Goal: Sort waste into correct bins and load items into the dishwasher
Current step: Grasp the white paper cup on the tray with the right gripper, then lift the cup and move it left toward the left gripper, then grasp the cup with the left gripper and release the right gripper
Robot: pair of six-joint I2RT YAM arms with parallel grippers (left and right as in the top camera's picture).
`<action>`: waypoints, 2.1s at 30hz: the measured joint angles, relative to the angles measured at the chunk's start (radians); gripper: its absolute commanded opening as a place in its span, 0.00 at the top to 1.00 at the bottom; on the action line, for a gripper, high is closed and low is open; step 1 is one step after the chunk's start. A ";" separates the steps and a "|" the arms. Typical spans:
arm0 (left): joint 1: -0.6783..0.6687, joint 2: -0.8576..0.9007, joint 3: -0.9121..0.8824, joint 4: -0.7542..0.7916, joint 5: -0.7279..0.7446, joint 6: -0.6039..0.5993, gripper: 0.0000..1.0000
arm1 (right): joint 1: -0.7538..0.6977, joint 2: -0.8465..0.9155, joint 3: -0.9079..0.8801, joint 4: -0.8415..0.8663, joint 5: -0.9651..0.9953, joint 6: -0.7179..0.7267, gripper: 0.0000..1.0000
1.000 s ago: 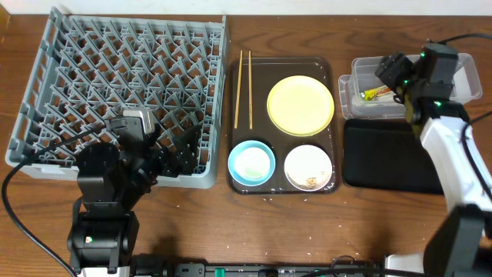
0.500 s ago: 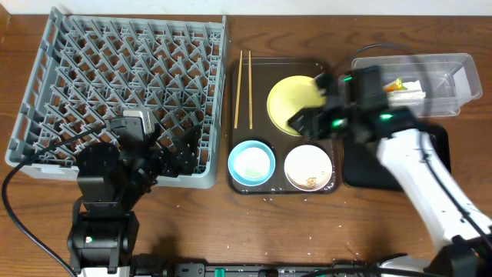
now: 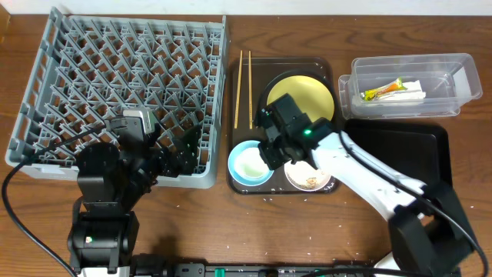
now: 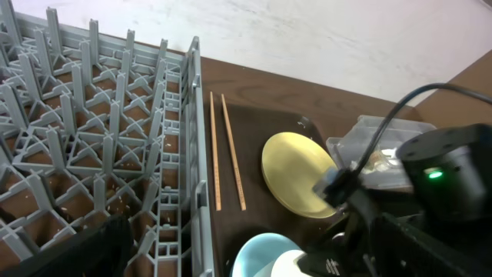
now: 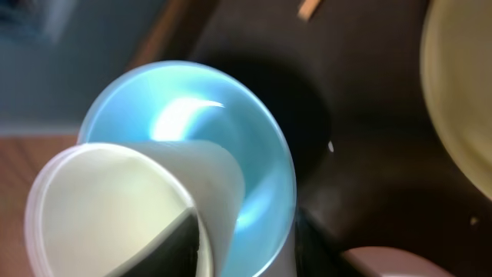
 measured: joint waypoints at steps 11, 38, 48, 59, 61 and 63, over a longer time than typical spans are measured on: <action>0.000 0.000 0.000 0.033 0.000 -0.011 0.01 | -0.024 -0.060 0.000 -0.031 -0.008 -0.001 0.99; -0.002 0.214 0.003 0.560 0.545 -0.665 0.05 | -0.387 -0.281 0.006 0.566 -0.995 0.078 0.99; -0.088 0.311 0.005 0.748 0.782 -0.838 0.15 | -0.279 -0.280 0.006 0.694 -1.062 0.138 0.99; -0.119 0.309 0.007 0.761 0.842 -0.864 0.46 | -0.243 -0.277 0.006 0.724 -1.067 0.141 0.99; -0.119 0.309 0.007 0.761 0.841 -0.864 0.49 | -0.243 -0.277 0.006 0.724 -1.067 0.145 0.86; -0.121 0.310 0.007 0.761 0.838 -0.864 0.54 | -0.243 -0.277 0.006 0.727 -1.067 0.147 0.60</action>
